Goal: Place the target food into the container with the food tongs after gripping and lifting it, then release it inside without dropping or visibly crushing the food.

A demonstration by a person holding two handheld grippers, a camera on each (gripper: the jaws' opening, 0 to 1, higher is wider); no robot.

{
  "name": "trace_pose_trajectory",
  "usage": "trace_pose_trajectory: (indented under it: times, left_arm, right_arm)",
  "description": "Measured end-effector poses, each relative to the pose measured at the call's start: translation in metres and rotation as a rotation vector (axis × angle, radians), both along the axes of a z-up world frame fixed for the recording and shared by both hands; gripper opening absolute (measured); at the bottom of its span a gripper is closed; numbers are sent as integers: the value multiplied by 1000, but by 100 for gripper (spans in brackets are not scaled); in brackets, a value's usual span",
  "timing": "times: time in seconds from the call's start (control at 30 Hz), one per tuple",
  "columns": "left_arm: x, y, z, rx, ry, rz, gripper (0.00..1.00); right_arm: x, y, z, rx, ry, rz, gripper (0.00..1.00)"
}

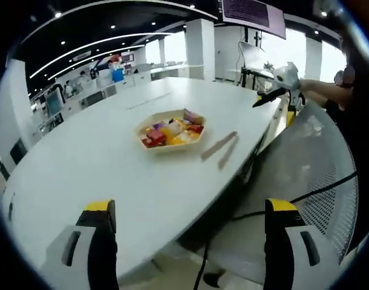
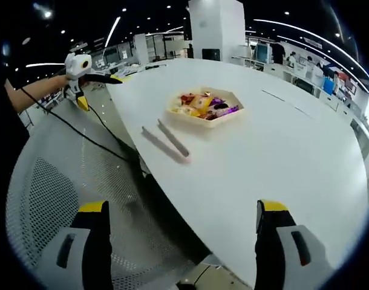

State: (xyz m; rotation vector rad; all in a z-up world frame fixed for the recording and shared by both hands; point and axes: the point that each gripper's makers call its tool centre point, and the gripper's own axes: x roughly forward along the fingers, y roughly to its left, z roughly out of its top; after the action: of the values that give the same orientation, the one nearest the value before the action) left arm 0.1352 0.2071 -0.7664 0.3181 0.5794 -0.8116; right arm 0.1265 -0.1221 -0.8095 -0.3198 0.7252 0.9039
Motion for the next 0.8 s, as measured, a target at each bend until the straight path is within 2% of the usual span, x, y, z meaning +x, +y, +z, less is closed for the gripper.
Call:
trace_pose_trajectory:
  times: [0.1, 0.23, 0.3, 0.33, 0.4, 0.43, 0.5, 0.53, 0.57, 0.6, 0.67, 0.73, 0.8]
  left_arm:
    - [-3, 3, -4, 6, 17, -16, 100]
    - [-9, 10, -3, 4, 15, -63, 100]
    - [-11, 13, -3, 3, 26, -81, 100]
    - [-11, 16, -3, 5, 25, -82, 100]
    - [-8, 24, -4, 5, 43, -70, 100]
    - [-9, 22, -4, 1, 46, -72, 100]
    - [-8, 19, -5, 12, 30, -81, 100]
    - [-6, 19, -5, 25, 12, -90, 100]
    - [-3, 19, -6, 34, 3, -61, 100]
    - [-4, 18, -6, 26, 9, -53, 100]
    - [-6, 14, -7, 4, 21, -48, 100]
    - [-7, 17, -10, 34, 9, -50, 100]
    - [-11, 18, -12, 44, 21, -44, 100]
  right_arm:
    - [-7, -4, 3, -10, -4, -1, 100]
    - [-9, -18, 20, 45, -28, -94, 100]
    - [-13, -18, 27, 46, -29, -103, 100]
    - [-9, -17, 33, 59, -68, -132, 100]
    - [-9, -12, 37, 113, -70, -170, 100]
    - [-12, -12, 33, 89, -61, -161, 100]
    - [-14, -11, 31, 70, -86, -116, 100]
    - [-16, -11, 28, 64, -80, -96, 100]
    - [-17, -15, 25, 47, -70, -99, 100]
    - [-20, -20, 22, 11, -51, -92, 100]
    - [-17, -18, 25, 21, -69, -82, 100]
    - [-16, -15, 25, 28, -72, -72, 100]
    - [-12, -11, 23, 33, -84, -62, 100]
